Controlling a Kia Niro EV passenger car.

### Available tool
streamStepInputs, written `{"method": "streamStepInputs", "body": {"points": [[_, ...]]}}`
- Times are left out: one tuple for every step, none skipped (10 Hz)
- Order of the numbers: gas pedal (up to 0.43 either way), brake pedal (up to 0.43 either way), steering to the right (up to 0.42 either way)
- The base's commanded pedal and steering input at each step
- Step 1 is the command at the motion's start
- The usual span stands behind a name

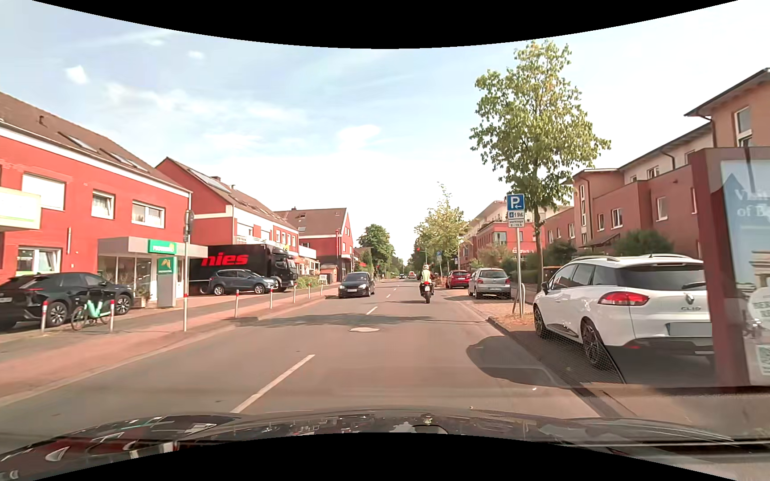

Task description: Follow the waypoints while adhering to traffic rules and regulations

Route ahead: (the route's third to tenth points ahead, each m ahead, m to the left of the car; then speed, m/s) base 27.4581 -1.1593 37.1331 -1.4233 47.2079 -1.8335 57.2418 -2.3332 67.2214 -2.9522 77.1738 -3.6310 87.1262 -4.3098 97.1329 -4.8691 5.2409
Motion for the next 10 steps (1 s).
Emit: {"method": "streamStepInputs", "body": {"points": [[0.189, 0.0, 0.071], [0.189, 0.0, 0.058], [0.177, 0.0, 0.047], [0.177, 0.0, 0.035], [0.169, 0.0, 0.033], [0.169, 0.0, 0.028], [0.169, 0.0, 0.025], [0.169, 0.0, 0.021], [0.169, 0.0, 0.017], [0.169, 0.0, 0.016]]}}
